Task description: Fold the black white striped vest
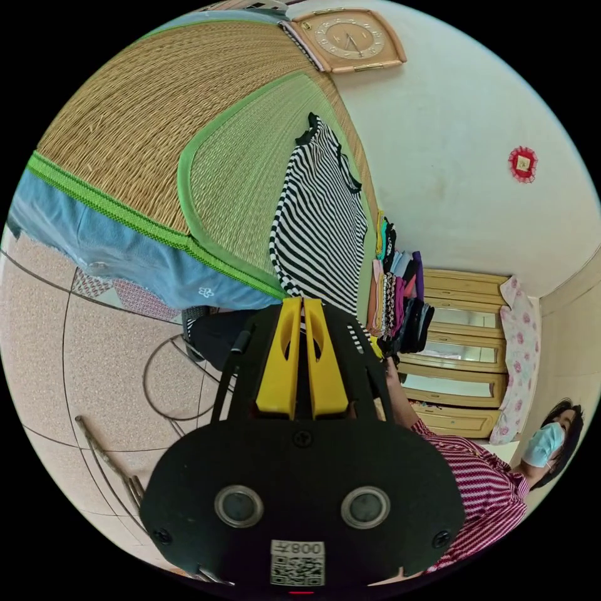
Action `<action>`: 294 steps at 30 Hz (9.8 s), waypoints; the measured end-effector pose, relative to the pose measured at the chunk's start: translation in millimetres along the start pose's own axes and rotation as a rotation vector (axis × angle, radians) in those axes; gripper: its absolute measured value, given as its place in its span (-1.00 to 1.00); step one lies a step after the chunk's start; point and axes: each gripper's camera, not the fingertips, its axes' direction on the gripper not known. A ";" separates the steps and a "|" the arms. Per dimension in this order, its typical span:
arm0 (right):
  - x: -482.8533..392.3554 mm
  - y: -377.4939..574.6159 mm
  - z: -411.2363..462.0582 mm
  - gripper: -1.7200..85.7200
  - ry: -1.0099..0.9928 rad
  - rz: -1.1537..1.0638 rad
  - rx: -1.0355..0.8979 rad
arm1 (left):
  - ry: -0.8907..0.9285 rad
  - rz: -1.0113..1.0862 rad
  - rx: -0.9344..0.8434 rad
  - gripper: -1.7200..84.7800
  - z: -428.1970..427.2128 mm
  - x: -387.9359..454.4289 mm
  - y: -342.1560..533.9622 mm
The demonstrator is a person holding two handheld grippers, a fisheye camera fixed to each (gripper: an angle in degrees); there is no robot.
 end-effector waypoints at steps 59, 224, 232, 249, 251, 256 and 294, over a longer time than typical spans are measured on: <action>66.4 44.7 105.5 -0.96 0.188 -0.145 0.073 | -0.052 0.066 0.005 -0.96 21.7 111.0 -229.8; -189.1 172.4 -85.9 -0.93 -0.136 -0.099 0.130 | 0.383 0.021 0.071 -0.91 -12.6 -166.7 -28.3; -244.5 184.8 -101.1 -0.93 -0.149 -0.140 0.123 | 0.439 0.018 0.073 -0.91 -21.1 -186.6 5.5; -324.0 203.1 -109.7 -0.93 -0.153 -0.176 0.089 | 0.484 0.055 0.056 -0.91 -46.8 -205.0 64.3; -330.8 204.4 -110.3 -0.93 -0.150 -0.177 0.085 | 0.487 0.052 0.048 -0.91 -49.0 -208.0 71.9; -348.4 206.7 -109.9 -0.93 -0.147 -0.181 0.070 | 0.502 0.042 0.046 -0.91 -52.9 -215.3 87.6; -352.4 173.6 -106.2 -0.93 -0.135 -0.127 0.072 | 0.531 0.003 0.048 -0.91 -47.1 -227.8 125.1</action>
